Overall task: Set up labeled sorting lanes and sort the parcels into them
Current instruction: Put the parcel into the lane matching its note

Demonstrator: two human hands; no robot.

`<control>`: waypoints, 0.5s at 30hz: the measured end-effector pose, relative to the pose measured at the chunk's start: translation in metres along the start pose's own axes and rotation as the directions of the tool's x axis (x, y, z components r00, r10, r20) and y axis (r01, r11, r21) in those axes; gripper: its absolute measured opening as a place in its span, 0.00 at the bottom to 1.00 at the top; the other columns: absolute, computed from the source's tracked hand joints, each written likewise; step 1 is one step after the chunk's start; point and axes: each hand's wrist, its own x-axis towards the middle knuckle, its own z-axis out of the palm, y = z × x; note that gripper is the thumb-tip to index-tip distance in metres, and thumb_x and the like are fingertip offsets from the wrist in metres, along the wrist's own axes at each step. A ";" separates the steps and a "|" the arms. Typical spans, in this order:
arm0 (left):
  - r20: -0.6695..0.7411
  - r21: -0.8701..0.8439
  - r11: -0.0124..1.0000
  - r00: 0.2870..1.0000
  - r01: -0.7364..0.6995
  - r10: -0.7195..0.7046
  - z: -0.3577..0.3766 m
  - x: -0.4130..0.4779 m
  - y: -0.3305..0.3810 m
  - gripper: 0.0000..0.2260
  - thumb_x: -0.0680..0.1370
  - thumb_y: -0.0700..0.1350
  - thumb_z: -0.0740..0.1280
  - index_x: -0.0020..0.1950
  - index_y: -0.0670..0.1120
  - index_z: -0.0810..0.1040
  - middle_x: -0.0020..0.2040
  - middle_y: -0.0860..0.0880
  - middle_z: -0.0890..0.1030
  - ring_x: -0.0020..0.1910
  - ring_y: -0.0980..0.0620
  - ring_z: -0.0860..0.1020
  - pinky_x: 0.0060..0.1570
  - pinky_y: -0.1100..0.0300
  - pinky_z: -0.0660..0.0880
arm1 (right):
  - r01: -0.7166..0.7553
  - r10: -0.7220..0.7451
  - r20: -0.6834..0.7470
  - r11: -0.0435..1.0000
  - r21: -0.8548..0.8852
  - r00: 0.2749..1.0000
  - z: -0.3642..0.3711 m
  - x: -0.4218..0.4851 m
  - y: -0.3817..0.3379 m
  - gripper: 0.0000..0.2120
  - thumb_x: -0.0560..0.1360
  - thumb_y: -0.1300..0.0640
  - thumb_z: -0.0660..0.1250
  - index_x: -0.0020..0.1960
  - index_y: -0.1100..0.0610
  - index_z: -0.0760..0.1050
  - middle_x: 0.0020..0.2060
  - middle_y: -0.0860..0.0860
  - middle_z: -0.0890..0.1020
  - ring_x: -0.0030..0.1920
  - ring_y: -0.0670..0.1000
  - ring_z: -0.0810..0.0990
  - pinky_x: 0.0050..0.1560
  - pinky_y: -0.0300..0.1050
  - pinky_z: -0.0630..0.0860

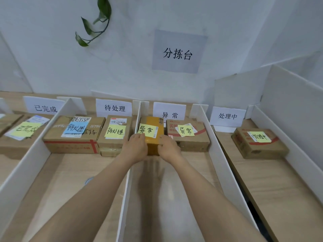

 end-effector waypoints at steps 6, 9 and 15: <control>-0.069 -0.146 0.988 0.996 0.040 -0.051 -0.049 -0.044 0.005 0.16 0.81 0.45 0.52 0.67 0.42 0.67 0.66 0.43 0.72 0.65 0.41 0.69 0.67 0.42 0.57 | 0.006 0.010 -0.073 0.975 0.220 0.997 -0.043 -0.051 -0.019 0.20 0.80 0.59 0.56 0.72 0.55 0.66 0.69 0.52 0.71 0.67 0.56 0.70 0.63 0.47 0.68; -0.110 -0.214 0.977 0.993 0.024 -0.049 -0.070 -0.068 0.005 0.14 0.81 0.46 0.53 0.62 0.42 0.69 0.60 0.43 0.74 0.61 0.40 0.72 0.63 0.43 0.64 | 0.007 0.023 -0.098 0.955 0.296 0.995 -0.057 -0.079 -0.028 0.19 0.80 0.57 0.57 0.71 0.54 0.67 0.68 0.51 0.71 0.67 0.54 0.69 0.63 0.47 0.67; -0.219 -0.300 0.952 0.976 -0.057 -0.011 -0.113 -0.126 0.010 0.15 0.81 0.44 0.55 0.65 0.41 0.70 0.65 0.41 0.72 0.63 0.41 0.70 0.61 0.48 0.67 | 0.119 -0.052 -0.194 0.928 0.354 0.980 -0.082 -0.138 -0.047 0.13 0.80 0.54 0.57 0.63 0.53 0.72 0.55 0.51 0.78 0.52 0.52 0.75 0.49 0.44 0.71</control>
